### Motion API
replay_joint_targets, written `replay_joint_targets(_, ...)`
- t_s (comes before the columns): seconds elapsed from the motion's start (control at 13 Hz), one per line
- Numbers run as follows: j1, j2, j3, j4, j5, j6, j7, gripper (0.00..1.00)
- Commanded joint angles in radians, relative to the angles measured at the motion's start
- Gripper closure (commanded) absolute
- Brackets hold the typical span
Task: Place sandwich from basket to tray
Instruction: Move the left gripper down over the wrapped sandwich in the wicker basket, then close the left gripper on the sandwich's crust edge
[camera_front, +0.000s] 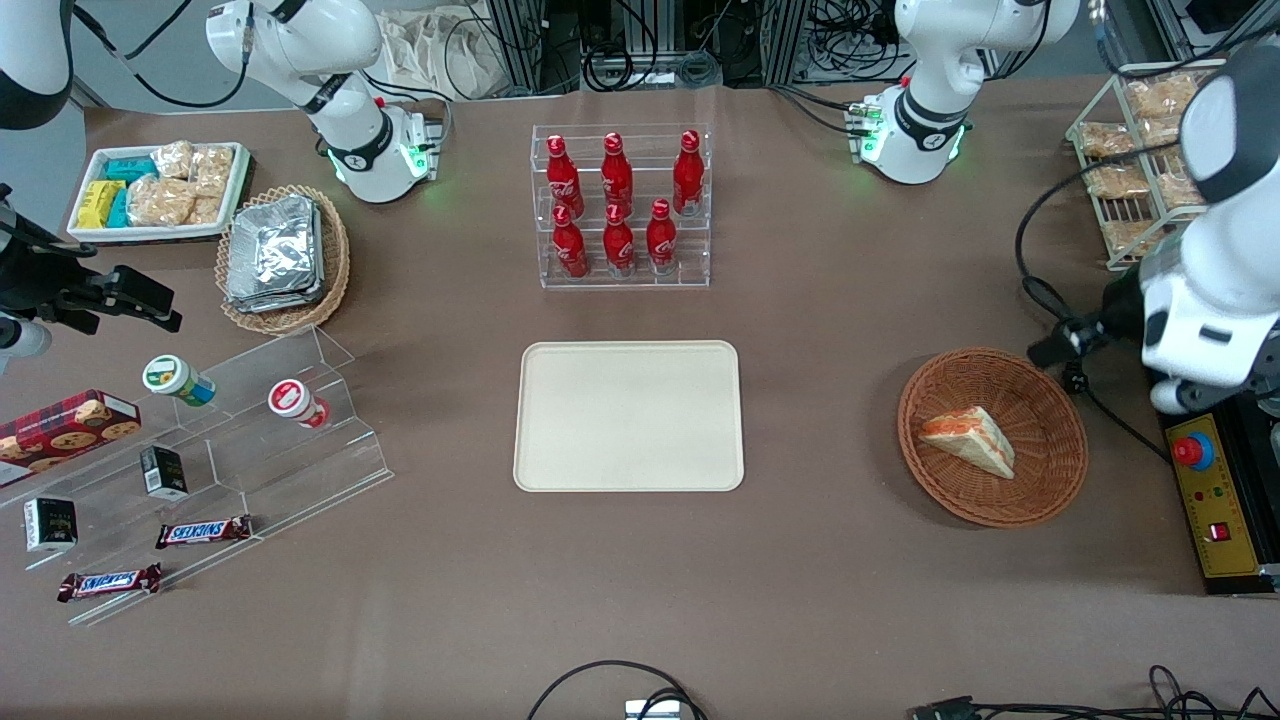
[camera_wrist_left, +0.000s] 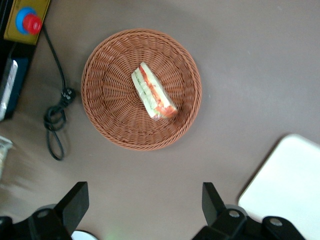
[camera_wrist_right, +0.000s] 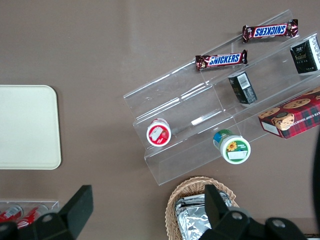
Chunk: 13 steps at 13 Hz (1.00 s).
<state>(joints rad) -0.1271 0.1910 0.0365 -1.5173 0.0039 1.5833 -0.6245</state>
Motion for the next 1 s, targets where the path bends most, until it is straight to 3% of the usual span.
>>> replay_joint_targets(0.0, -0.002, 0.051, 0.005, -0.052, 0.007, 0.108, -0.189, 0.00)
replay_joint_targets(0.46, -0.002, 0.111, 0.059, -0.378, 0.008, 0.574, -0.423, 0.00)
replay_joint_targets(0.92, -0.005, 0.205, 0.056, -0.472, 0.008, 0.750, -0.448, 0.00)
